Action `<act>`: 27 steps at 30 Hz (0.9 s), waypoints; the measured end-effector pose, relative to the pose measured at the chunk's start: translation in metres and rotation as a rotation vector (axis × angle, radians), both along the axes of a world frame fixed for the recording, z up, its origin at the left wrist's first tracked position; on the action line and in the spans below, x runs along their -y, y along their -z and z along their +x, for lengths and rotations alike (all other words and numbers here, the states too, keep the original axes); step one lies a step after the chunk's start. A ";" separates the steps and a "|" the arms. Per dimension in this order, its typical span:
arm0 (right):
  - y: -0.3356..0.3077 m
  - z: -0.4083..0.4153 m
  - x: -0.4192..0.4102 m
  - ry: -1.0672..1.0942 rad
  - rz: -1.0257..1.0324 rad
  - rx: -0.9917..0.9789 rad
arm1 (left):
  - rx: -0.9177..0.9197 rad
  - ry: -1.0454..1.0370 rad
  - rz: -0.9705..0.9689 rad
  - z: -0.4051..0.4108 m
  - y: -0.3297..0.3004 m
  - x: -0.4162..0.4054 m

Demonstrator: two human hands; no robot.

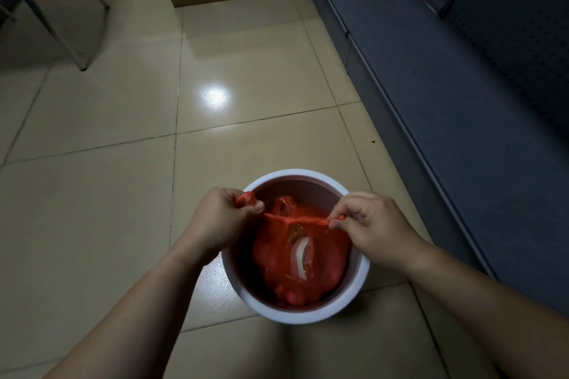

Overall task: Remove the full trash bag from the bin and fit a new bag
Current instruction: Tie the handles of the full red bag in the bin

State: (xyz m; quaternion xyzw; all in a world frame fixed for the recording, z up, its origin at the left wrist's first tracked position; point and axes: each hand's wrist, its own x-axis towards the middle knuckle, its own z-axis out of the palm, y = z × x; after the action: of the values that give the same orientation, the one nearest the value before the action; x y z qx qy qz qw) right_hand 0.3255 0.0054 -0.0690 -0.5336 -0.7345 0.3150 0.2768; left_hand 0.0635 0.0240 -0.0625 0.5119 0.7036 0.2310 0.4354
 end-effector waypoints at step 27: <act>-0.010 0.040 0.002 0.061 -0.340 0.217 | -0.368 0.164 0.050 0.002 -0.001 0.006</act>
State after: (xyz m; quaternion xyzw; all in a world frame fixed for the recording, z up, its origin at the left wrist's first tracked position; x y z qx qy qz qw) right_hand 0.3654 0.0037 -0.0594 -0.6254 -0.6797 0.3667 0.1115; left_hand 0.0658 0.0181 -0.0618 0.6116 0.7213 0.1148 0.3041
